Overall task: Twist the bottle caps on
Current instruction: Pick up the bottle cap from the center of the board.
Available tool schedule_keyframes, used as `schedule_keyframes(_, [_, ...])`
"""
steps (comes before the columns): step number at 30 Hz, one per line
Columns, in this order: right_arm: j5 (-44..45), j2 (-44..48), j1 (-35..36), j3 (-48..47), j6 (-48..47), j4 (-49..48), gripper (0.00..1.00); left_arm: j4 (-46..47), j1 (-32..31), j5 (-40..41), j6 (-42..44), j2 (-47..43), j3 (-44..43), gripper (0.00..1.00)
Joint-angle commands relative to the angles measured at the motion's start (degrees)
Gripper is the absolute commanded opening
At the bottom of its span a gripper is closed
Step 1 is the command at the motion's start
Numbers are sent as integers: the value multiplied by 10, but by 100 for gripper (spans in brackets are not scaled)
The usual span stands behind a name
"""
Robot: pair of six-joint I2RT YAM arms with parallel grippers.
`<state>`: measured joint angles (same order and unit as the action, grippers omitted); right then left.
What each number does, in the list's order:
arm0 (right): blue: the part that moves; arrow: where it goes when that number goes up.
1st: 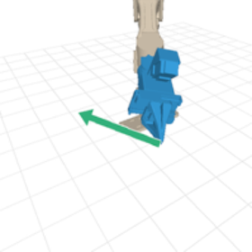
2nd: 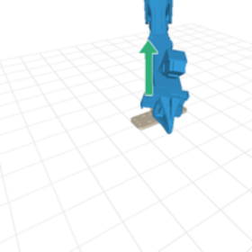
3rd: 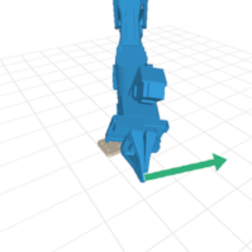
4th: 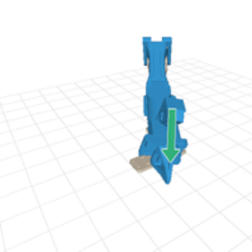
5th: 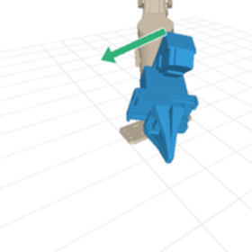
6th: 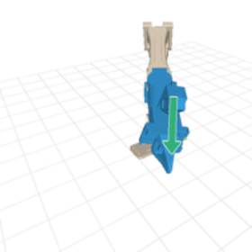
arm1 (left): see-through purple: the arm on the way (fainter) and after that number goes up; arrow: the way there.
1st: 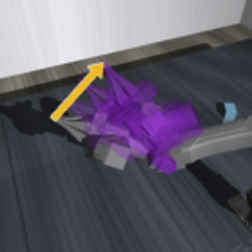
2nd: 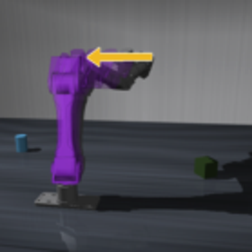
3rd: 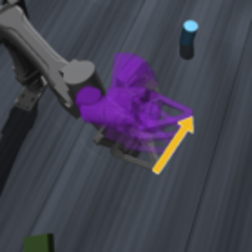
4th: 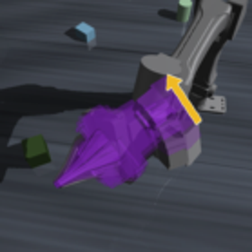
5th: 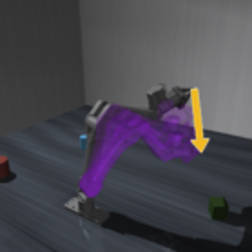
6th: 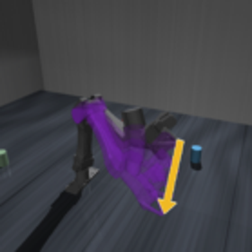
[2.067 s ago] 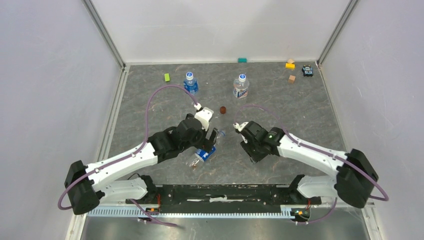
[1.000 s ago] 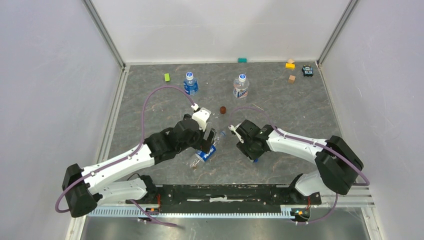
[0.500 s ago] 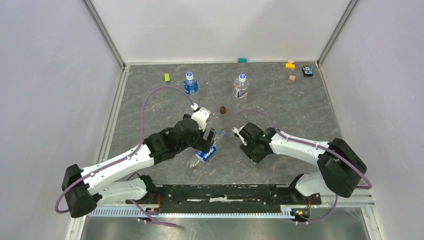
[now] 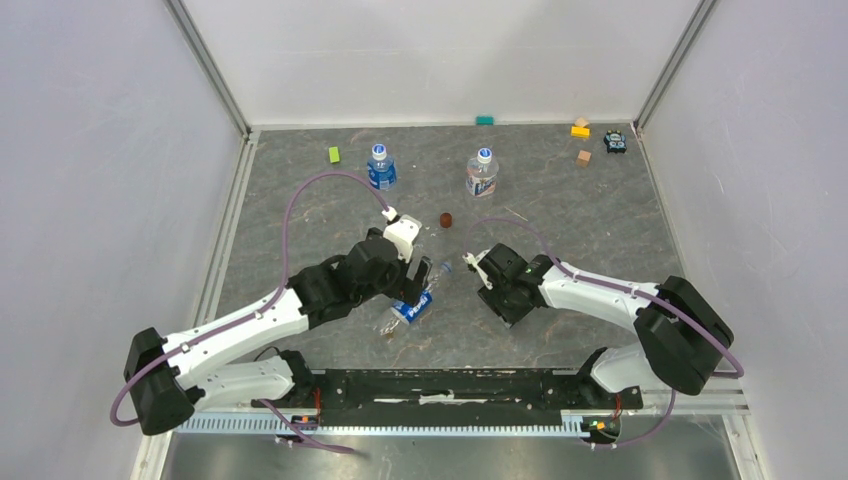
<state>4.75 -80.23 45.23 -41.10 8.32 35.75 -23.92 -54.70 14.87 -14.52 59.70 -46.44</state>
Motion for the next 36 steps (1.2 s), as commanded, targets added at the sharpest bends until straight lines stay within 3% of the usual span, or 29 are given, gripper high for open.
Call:
schedule_keyframes(1, [-4,9,-4,-6,4,-13,47,16,3,-7,-3,8,-2,98])
schedule_keyframes(6, [-7,7,-8,-6,1,-14,42,20,3,-11,-2,14,-2,98])
schedule_keyframes(14, [-13,21,-14,-2,-2,-21,25,19,4,-21,-6,38,3,99])
schedule_keyframes(20, [-17,66,-51,-6,-30,-10,16,3,13,-46,-17,114,-15,99])
schedule_keyframes(36, [-14,170,-132,-1,-62,1,12,-15,31,-106,0,282,-65,97])
